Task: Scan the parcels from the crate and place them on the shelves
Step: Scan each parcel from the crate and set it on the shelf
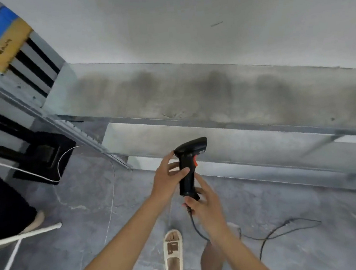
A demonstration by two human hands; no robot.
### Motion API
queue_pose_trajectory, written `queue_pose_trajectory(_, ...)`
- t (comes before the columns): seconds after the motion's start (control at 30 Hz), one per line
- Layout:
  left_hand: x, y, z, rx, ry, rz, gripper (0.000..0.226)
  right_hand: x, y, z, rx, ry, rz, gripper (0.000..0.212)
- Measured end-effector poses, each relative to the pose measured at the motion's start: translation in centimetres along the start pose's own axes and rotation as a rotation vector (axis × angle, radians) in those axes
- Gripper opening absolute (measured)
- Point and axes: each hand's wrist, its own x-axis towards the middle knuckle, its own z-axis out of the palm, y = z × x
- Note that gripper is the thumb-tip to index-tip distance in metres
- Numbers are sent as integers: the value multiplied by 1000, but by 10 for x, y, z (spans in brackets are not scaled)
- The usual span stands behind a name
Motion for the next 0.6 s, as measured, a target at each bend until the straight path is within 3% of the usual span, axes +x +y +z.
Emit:
queue_pose_trajectory(0.27, 151, -68, -16, -15, -151, -101, 78, 139, 72, 46, 74, 118, 37, 65)
queue_pose_trajectory(0.6, 341, -130, 27, 77, -149, 39, 79, 335, 128, 49, -118, 178, -84, 65)
